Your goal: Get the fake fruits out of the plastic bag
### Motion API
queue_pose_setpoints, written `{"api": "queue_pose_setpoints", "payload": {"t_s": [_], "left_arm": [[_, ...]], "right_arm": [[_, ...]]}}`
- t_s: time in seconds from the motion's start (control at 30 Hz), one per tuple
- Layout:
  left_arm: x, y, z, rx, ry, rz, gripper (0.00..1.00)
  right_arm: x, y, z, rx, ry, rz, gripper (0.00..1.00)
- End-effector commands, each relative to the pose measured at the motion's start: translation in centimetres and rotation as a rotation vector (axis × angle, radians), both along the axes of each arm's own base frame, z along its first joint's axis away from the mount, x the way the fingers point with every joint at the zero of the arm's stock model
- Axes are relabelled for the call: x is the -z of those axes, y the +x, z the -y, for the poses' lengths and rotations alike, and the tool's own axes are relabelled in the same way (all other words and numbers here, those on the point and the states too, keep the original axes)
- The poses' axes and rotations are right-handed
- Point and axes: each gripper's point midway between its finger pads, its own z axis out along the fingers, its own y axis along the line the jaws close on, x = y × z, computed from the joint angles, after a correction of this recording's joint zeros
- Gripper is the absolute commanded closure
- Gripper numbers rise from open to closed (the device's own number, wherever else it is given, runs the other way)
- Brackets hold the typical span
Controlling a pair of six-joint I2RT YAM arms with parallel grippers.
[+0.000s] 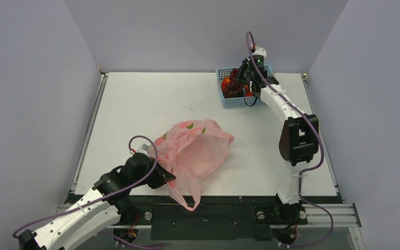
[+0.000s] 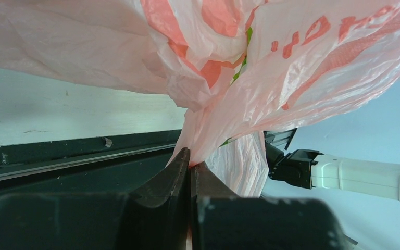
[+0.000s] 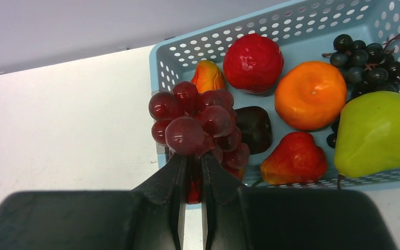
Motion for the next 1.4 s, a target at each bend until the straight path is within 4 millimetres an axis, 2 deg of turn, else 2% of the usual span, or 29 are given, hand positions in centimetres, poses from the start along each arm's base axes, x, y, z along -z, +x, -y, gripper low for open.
{"api": "queue_pose_setpoints", "payload": {"t_s": [0.0,0.1,0.13,0.17,0.2,0.23,0.27,0.3,0.43,0.47,0.57,0.6,0.7,0.73,0.77,0.8,0.83,0.93,0.97,1.0,1.03,1.07,1.1,1.13,1.17,1.2,1.23,1.27,1.37], "left_arm": [[-0.6,0.1,0.4,0.000,-0.025,0.003,1.00],[-1.1,0.2,0.5,-0.001,-0.032,0.014,1.00],[-1.2,0.2,0.4,0.000,-0.030,0.015,1.00],[-1.5,0.2,0.4,-0.001,-0.033,0.022,1.00],[-1.6,0.2,0.3,-0.001,-0.028,0.020,1.00],[-1.9,0.2,0.3,-0.002,-0.031,0.024,1.00],[-2.0,0.1,0.3,0.000,-0.027,0.023,1.00],[-2.4,0.2,0.3,-0.002,-0.032,0.030,1.00],[-4.0,0.5,0.1,-0.012,-0.032,0.049,1.00],[-4.8,0.7,0.1,-0.015,-0.034,0.064,1.00],[-5.9,0.9,-0.1,-0.009,-0.006,0.078,1.00],[-6.9,1.1,-0.1,0.003,0.004,0.097,1.00],[-7.8,1.3,-0.7,0.021,0.086,0.105,1.00],[-9.0,1.7,-0.7,0.038,0.105,0.133,1.00],[-9.2,1.8,-0.9,0.044,0.129,0.131,1.00],[-10.3,2.3,-0.7,0.063,0.145,0.152,1.00],[-10.5,2.3,-0.8,0.087,0.172,0.161,1.00],[-12.2,3.5,-0.3,0.123,0.209,0.180,1.00],[-12.3,3.7,-0.3,0.143,0.230,0.186,1.00],[-12.8,4.2,-0.1,0.146,0.238,0.188,1.00],[-13.0,4.3,-0.2,0.161,0.255,0.194,1.00],[-13.5,4.9,0.0,0.161,0.256,0.198,1.00],[-13.7,5.1,0.0,0.171,0.265,0.208,1.00],[-14.0,5.5,0.1,0.170,0.267,0.214,1.00],[-14.2,5.7,0.1,0.175,0.271,0.223,1.00],[-14.3,5.7,0.3,0.184,0.265,0.221,1.00],[-14.0,5.7,0.5,0.192,0.261,0.218,1.00],[-13.8,5.5,0.7,0.204,0.252,0.211,1.00],[-11.7,4.4,0.8,0.216,0.219,0.171,1.00]], "right_arm": [[-1.0,2.8,0.5,0.041,0.046,0.070,1.00],[1.2,3.7,2.4,0.108,0.017,0.035,1.00],[1.3,4.1,3.1,0.123,0.010,0.031,1.00],[2.6,4.3,3.4,0.127,0.000,0.001,0.97],[2.3,4.8,3.8,0.133,-0.002,0.005,0.96],[3.7,4.9,4.1,0.136,-0.013,-0.031,0.94],[3.3,5.3,4.6,0.142,-0.016,-0.026,0.92],[4.2,5.3,4.7,0.142,-0.024,-0.050,0.87],[4.3,5.4,5.3,0.132,-0.060,-0.074,0.62],[3.7,5.5,5.3,0.123,-0.068,-0.067,0.55],[2.8,4.9,5.4,0.119,-0.090,-0.084,0.45],[1.7,4.9,5.7,0.127,-0.098,-0.071,0.40],[0.2,3.7,6.3,0.149,-0.123,-0.099,0.35],[-0.6,3.3,6.5,0.158,-0.119,-0.093,0.33],[-0.6,2.9,6.6,0.160,-0.119,-0.107,0.32],[-1.6,2.5,6.5,0.159,-0.105,-0.097,0.28],[-1.2,2.0,6.4,0.156,-0.102,-0.114,0.27],[-2.7,0.8,6.0,0.137,-0.066,-0.105,0.20],[-2.4,0.3,5.9,0.135,-0.059,-0.119,0.19],[-3.4,-0.3,5.9,0.135,-0.050,-0.108,0.19],[-2.8,-0.9,5.7,0.131,-0.036,-0.128,0.19],[-3.9,-1.5,5.7,0.129,-0.022,-0.112,0.18],[-3.5,-2.1,5.4,0.126,-0.003,-0.130,0.18],[-4.7,-2.8,5.3,0.125,0.011,-0.110,0.18],[-4.3,-3.4,5.0,0.126,0.022,-0.125,0.18],[-5.5,-4.1,5.0,0.125,0.032,-0.104,0.18],[-5.3,-4.6,4.7,0.122,0.035,-0.112,0.18],[-6.5,-5.3,4.5,0.107,0.047,-0.095,0.18],[-7.2,-7.2,4.0,0.080,0.058,-0.099,0.18]]}}
